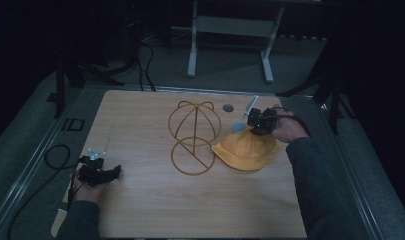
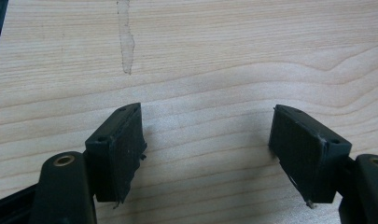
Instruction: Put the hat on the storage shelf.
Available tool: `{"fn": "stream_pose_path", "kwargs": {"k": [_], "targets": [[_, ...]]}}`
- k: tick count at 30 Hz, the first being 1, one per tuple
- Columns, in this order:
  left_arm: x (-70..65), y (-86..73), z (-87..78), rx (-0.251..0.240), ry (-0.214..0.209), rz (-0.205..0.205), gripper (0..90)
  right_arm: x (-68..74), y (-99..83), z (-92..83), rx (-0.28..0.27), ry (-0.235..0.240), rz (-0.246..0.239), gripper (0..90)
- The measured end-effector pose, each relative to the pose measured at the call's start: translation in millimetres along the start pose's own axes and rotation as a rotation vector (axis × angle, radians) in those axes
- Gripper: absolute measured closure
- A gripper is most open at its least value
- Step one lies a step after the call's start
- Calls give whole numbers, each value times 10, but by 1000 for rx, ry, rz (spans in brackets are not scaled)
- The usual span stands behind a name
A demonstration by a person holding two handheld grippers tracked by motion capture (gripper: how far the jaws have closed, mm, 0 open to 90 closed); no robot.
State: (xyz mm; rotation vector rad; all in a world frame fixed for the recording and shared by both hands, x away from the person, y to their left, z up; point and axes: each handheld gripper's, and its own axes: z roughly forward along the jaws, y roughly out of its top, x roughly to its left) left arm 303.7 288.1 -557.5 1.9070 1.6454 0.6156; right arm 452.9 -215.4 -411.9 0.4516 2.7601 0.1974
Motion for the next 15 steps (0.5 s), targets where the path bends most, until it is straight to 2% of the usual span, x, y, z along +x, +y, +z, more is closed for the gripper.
{"fn": "stream_pose_path", "kwargs": {"k": [8, 15], "targets": [[-1, -1, 1, -1, 0, 0, 266, -46, -38, -140, -51, 9, 71, 848], [-1, -2, 1, -3, 0, -1, 266, -106, -56, -305, -75, -12, 86, 850]]}}
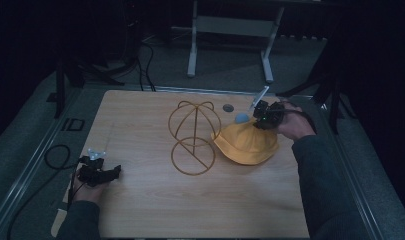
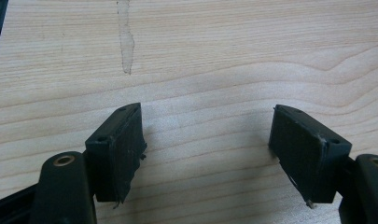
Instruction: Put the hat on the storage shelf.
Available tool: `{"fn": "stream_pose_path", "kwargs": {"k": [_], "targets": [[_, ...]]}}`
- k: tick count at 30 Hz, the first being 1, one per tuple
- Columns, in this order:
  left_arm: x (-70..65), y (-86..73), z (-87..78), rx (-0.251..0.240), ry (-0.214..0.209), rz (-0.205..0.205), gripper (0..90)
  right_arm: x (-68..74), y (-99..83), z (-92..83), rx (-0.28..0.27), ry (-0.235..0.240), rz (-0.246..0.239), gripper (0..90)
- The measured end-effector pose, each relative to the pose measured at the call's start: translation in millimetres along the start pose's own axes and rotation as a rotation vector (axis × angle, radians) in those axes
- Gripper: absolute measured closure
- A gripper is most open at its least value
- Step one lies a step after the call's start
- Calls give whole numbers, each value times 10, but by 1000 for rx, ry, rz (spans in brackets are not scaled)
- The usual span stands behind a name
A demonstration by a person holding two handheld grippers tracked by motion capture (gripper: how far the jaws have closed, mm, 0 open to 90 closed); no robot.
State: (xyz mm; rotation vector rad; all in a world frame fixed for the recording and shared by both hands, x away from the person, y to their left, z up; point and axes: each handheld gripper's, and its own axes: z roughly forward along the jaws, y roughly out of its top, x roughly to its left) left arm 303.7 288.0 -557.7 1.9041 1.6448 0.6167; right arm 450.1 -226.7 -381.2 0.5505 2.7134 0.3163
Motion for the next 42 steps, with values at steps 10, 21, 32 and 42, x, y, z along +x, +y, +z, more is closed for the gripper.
{"fn": "stream_pose_path", "kwargs": {"k": [10, 21, 32, 42], "targets": [[-1, -1, 0, 0, 0, 0, 266, -122, -28, -204, -47, -51, 71, 851], [0, -1, -1, 1, 0, 1, 266, -227, -66, -340, -98, -98, 175, 852], [-1, -3, 0, -3, -1, -1, 266, -287, -33, -519, -121, -104, 173, 852], [-1, -3, 1, -3, -1, -1, 265, -327, 31, -714, -147, -107, 149, 853]]}}
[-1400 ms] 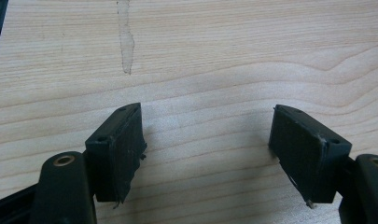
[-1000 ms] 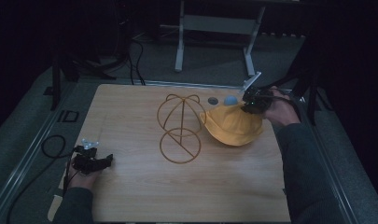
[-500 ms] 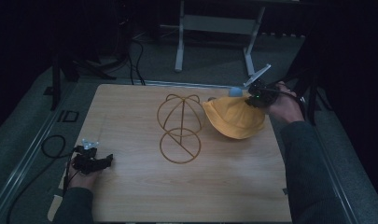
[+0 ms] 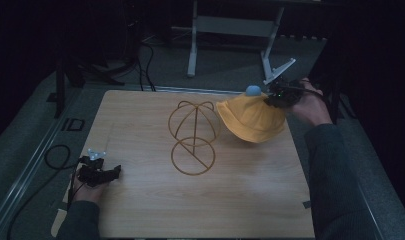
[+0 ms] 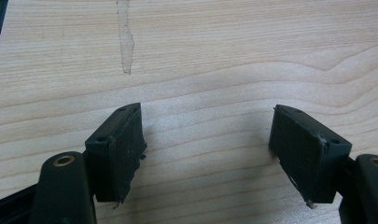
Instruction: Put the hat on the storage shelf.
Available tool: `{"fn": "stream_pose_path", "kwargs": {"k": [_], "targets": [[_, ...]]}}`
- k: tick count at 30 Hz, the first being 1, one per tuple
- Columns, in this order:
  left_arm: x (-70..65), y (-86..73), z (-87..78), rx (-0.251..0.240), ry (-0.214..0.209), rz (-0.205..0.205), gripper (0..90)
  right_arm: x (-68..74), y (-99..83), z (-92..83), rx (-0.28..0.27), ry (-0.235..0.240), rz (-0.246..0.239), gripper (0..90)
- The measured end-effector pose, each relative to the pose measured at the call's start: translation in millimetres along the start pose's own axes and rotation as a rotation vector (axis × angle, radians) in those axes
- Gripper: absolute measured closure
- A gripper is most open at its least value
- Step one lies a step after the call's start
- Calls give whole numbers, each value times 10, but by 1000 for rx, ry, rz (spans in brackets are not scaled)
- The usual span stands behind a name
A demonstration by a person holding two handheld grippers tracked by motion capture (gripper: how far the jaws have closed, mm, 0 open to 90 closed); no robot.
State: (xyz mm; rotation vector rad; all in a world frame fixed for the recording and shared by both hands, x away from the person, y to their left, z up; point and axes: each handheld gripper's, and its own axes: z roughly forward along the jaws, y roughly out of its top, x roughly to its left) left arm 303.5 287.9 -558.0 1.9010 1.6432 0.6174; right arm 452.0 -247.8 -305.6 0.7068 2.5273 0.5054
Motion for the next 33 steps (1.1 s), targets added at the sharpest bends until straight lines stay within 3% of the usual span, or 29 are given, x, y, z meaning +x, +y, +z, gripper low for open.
{"fn": "stream_pose_path", "kwargs": {"k": [5, 10, 20, 33], "targets": [[-1, 0, 0, 0, 0, 0, 265, -29, 38, -103, -18, -11, -4, 853], [-3, 1, 1, 1, 1, -1, 264, -21, 105, -233, -80, 10, -5, 853], [-2, 1, 1, 1, 1, -1, 264, 29, 271, -398, -127, 27, -34, 853], [-2, 2, 0, 2, 0, 0, 263, 268, 578, -548, -192, 64, -105, 853]]}}
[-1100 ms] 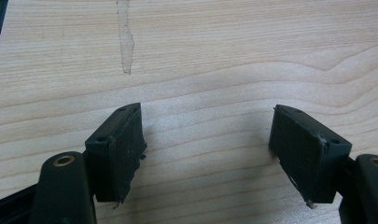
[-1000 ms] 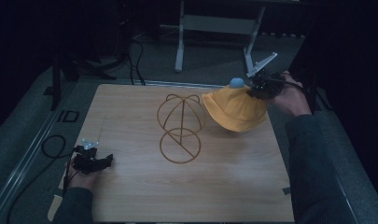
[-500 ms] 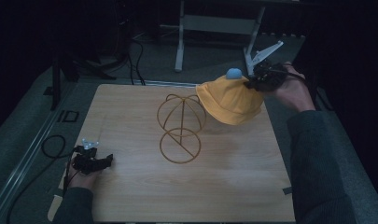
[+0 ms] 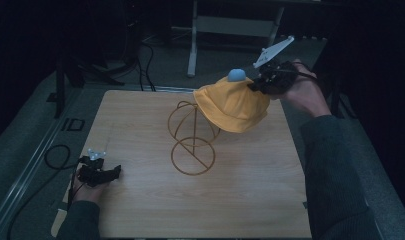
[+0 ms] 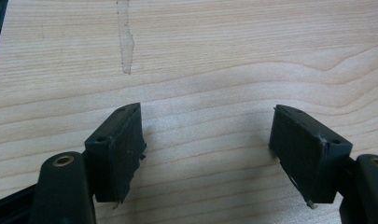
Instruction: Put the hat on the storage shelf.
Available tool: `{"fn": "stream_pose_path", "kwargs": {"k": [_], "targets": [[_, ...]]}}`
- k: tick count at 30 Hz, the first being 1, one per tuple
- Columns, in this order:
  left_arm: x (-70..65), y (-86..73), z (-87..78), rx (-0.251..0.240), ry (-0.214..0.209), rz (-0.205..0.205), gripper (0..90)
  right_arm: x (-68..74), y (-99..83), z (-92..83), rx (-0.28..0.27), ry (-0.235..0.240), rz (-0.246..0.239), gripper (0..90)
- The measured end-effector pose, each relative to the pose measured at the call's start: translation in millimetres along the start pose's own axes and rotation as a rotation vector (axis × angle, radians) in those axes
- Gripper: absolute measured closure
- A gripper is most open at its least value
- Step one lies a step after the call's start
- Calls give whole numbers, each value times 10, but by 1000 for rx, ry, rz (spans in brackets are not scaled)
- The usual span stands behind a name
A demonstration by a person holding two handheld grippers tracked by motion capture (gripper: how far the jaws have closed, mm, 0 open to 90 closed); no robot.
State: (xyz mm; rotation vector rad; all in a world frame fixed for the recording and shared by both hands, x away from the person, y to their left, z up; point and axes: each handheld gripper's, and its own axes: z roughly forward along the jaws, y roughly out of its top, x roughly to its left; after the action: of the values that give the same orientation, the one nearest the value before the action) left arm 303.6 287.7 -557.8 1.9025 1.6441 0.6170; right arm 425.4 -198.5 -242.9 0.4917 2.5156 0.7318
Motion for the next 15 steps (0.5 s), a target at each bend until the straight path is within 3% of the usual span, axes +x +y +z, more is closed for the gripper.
{"fn": "stream_pose_path", "kwargs": {"k": [15], "targets": [[0, -2, 1, -3, 0, 1, 263, 106, 258, -89, -5, -7, -64, 853]]}}
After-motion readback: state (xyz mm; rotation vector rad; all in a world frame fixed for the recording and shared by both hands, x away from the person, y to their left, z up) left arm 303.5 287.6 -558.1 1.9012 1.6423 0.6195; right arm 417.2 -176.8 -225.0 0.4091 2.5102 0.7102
